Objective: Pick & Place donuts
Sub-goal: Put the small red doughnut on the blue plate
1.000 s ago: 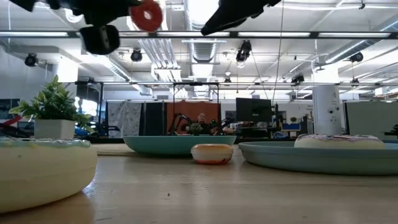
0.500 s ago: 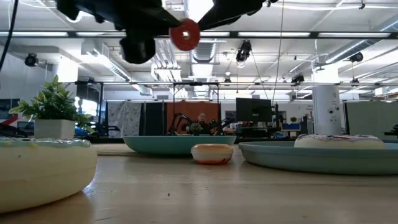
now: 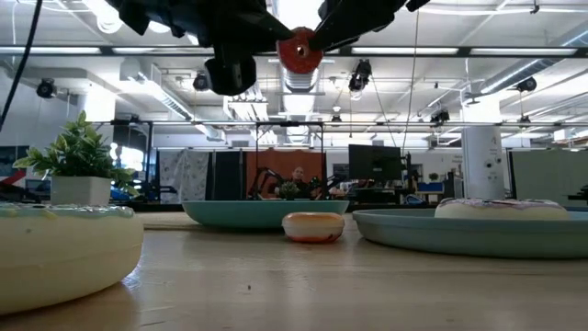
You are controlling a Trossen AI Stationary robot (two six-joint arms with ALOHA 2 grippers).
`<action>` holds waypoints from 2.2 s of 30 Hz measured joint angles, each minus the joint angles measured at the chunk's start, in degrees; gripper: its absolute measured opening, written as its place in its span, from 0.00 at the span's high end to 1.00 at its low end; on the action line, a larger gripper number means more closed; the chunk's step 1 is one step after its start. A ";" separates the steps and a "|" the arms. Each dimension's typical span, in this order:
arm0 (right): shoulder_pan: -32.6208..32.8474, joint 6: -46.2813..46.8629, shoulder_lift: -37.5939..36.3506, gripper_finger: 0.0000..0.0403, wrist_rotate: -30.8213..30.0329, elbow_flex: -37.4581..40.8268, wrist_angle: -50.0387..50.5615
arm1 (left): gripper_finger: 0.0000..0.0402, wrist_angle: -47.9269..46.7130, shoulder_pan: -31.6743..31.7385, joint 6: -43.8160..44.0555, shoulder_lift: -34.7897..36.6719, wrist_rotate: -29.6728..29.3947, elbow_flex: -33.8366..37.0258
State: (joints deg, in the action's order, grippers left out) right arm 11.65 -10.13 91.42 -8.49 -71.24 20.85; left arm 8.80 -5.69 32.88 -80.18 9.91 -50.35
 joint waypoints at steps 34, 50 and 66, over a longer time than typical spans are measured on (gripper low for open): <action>-13.39 35.49 10.94 0.96 20.92 4.07 -0.48 | 0.69 -20.91 -8.73 9.13 5.83 -25.16 0.00; -14.30 38.64 25.22 0.96 31.50 -7.29 5.13 | 0.69 -32.72 -21.06 25.62 6.29 -40.83 0.00; -13.85 38.51 24.70 0.58 25.06 -8.08 6.27 | 0.69 -35.52 -21.85 27.25 6.29 -40.84 0.02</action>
State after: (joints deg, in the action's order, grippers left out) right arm -2.21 28.38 116.12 16.57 -79.33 27.12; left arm -26.72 -27.54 60.13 -73.89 -30.93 -50.33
